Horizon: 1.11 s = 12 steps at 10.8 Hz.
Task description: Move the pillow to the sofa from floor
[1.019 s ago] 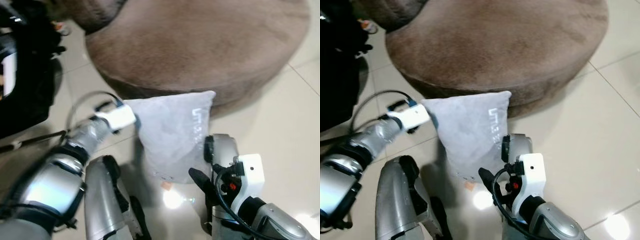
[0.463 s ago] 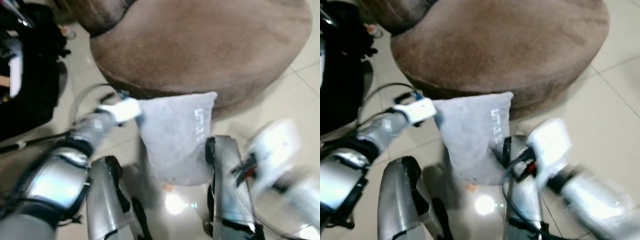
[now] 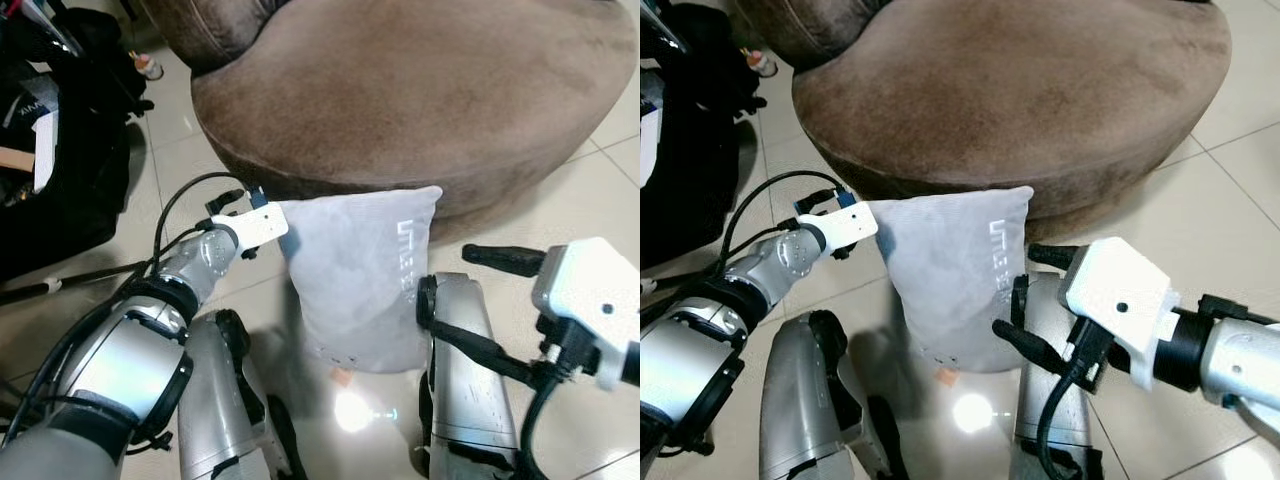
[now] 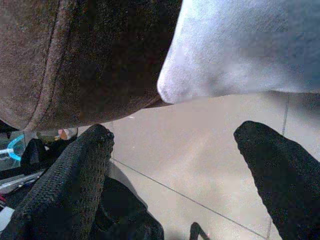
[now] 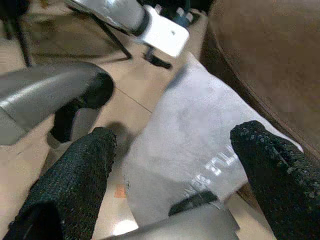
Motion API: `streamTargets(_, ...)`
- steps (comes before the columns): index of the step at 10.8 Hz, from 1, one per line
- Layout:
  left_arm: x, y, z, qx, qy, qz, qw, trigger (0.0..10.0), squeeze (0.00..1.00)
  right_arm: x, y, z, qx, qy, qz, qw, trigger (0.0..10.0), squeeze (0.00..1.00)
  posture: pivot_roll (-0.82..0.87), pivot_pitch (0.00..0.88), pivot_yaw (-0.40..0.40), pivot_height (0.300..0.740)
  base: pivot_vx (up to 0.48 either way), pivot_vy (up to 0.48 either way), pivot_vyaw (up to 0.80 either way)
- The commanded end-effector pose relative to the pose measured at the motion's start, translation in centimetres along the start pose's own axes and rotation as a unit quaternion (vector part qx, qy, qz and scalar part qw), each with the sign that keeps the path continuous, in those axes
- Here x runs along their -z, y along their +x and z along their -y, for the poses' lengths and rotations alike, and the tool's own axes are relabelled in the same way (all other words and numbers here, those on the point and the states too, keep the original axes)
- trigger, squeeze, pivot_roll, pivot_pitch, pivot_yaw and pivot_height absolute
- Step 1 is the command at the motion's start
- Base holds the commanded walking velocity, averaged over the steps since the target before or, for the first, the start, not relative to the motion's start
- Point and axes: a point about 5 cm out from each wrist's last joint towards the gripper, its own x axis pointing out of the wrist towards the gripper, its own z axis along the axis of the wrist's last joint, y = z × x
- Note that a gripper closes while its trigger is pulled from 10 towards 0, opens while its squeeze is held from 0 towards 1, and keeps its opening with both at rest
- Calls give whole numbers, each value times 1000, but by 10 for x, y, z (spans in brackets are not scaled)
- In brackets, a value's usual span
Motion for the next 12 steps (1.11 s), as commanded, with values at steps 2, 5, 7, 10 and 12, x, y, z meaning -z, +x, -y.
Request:
streamTargets(2, 9, -1, 4, 8, -16, -25, 1000, 10000, 0, -8, -5, -4, -21, -9, 11, 1000, 10000, 0, -467, 261, 191, 412, 0, 0, 0)
streamTargets(5, 4, 0, 8, 34, -82, -23, 996, 0, 0, -7, -8, -6, -15, 10, 8, 1000, 10000, 0, -485, 280, 183, 412, 0, 0, 0)
streamTargets(7, 2, 1, 13, 30, -77, -28, 996, 0, 0, -2, -8, -11, -11, 38, 3, 999, 10000, 0, -492, 296, 182, 412, 0, 0, 0)
streamTargets(10, -3, 2, 15, 34, -84, -23, 996, 0, 0, -2, -8, -12, -12, 49, 3, 999, 10000, 0, -490, 305, 177, 412, 0, 0, 0)
streamTargets(12, -5, 3, 14, 35, -89, -20, 995, 0, 0, -3, -8, -12, -11, 52, 4, 999, 10000, 0, -488, 323, 168, 412, 0, 0, 0)
